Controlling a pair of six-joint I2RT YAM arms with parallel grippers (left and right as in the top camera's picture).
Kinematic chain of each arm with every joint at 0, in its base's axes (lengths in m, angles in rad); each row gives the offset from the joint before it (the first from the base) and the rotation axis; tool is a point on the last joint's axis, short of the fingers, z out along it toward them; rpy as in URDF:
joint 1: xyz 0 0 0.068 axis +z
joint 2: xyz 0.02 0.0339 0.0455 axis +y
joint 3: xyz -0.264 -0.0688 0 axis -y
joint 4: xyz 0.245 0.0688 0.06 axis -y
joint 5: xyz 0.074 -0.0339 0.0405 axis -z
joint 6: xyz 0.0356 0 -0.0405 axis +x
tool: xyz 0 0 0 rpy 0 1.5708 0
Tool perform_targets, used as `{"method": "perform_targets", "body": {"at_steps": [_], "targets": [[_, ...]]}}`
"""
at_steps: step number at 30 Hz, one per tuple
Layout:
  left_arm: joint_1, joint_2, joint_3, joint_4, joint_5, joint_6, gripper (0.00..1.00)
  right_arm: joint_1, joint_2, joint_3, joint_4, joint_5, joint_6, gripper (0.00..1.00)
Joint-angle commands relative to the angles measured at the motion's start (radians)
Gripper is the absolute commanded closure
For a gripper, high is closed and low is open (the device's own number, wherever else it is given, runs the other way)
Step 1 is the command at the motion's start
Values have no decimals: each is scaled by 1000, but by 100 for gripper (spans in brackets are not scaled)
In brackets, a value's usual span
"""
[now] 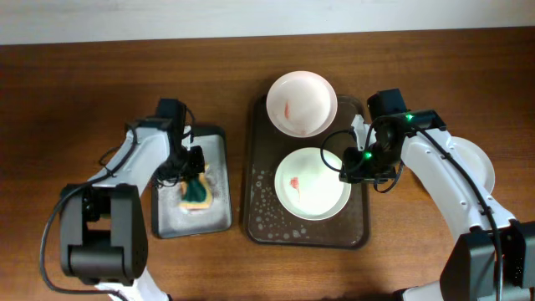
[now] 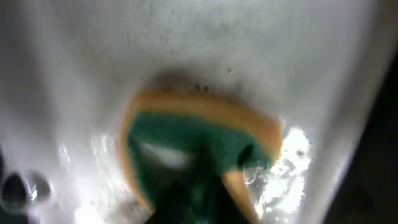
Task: Clean dirty plates on tray and stack at the side
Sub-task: 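Grasp the sponge again with the left gripper and lift it, then scrub the held plate with the sponge in the left gripper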
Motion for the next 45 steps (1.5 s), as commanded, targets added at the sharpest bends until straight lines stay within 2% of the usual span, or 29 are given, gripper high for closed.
{"method": "perform_targets", "body": {"at_steps": [1, 4, 6, 8, 12, 13, 14, 15, 18, 21, 23, 28, 34, 38, 39, 45], "targets": [[-2, 27, 162, -172, 14, 1, 67, -1, -1, -5, -3, -8, -8, 60], [-2, 27, 214, -254, 14, 1, 58, -1, -1, -5, -3, -8, -8, 60], [-2, 27, 180, -258, 13, 0, 58, -1, -1, -5, -3, -8, -8, 60], [-2, 27, 128, -229, 14, -10, 61, -1, -1, -5, -3, -8, -8, 60], [-3, 27, -48, -68, 14, -60, 63, -1, -1, -5, -3, -8, -8, 60], [-2, 27, -104, -7, 14, -72, 68, -1, -1, -5, -3, -8, -8, 60], [-3, 27, -149, 44, 14, -71, 82, -1, -1, -5, -3, -8, -8, 60], [-2, 27, -165, 60, 14, -71, 100, -1, -1, -5, -3, -5, -8, 60], [-2, 26, -151, 42, 14, -71, 100, -1, -1, -6, 17, 12, -8, 60], [-2, 19, -65, -42, 14, -70, 100, -1, 1, -7, 59, 33, 13, 61], [-2, 6, 24, -115, 16, -58, 100, -1, 2, -16, 86, 85, 59, 66], [-47, -84, 247, -227, 92, -2, 100, -3, 71, -59, 130, 130, 72, 67], [-145, -154, 295, -191, 177, -3, 100, -20, 219, -60, 194, 141, 72, 67], [-252, -131, 290, -147, 180, -12, 100, -21, 289, -60, 225, 85, 61, 81], [-304, -109, 290, -118, 179, -34, 100, -22, 303, -60, 235, 77, 61, 96], [-402, 1, 290, -6, 222, -129, 100, -21, 303, -60, 236, 78, 129, 96]]}}
